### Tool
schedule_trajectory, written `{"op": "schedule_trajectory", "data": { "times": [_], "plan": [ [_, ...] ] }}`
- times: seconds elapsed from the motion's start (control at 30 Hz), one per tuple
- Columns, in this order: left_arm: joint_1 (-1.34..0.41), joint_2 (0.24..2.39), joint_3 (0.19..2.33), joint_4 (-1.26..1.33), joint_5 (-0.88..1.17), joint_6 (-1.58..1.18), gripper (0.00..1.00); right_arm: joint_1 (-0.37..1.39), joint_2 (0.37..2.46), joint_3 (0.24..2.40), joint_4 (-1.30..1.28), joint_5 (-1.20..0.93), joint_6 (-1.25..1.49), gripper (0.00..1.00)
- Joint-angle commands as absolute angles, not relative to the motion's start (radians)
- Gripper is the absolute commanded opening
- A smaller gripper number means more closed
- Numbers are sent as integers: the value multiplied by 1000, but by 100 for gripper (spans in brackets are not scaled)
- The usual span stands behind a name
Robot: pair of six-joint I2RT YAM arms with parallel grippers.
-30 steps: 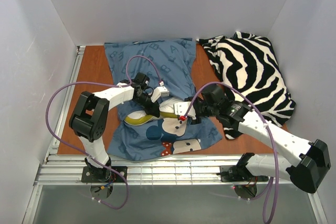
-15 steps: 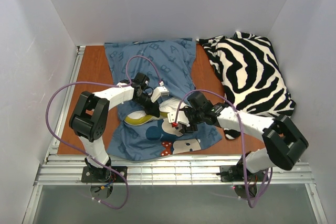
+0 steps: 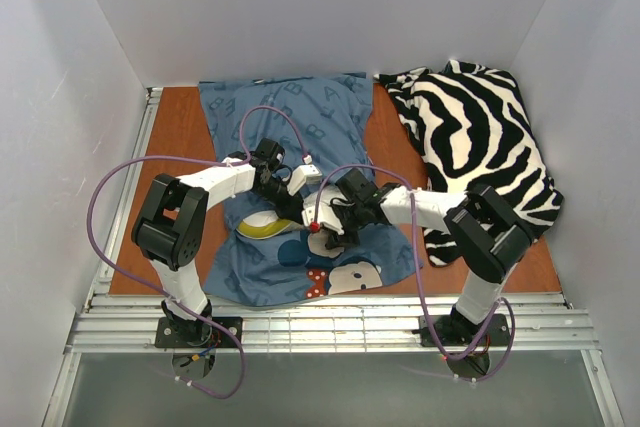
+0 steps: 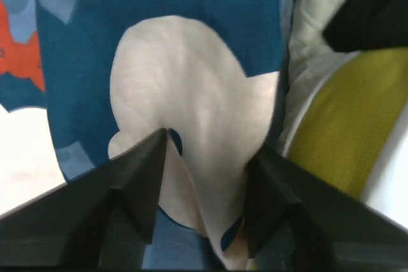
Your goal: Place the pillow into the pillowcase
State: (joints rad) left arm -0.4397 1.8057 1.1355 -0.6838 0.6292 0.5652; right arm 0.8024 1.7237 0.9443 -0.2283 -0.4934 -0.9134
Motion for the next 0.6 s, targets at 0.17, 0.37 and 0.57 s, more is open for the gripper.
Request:
{"op": "schedule_trajectory", "data": {
  "times": [0.17, 0.37, 0.57],
  "plan": [
    [-426, 1842, 1097, -798, 508, 641, 0, 738, 1675, 1065, -678, -611, -1058, 1],
    [-426, 1799, 1009, -779, 312, 804, 0, 637, 1499, 1163, -807, -597, -1132, 1],
    [-428, 1799, 1006, -767, 302, 825, 0, 637, 1454, 1351, -873, -672, -1063, 1]
  ]
}}
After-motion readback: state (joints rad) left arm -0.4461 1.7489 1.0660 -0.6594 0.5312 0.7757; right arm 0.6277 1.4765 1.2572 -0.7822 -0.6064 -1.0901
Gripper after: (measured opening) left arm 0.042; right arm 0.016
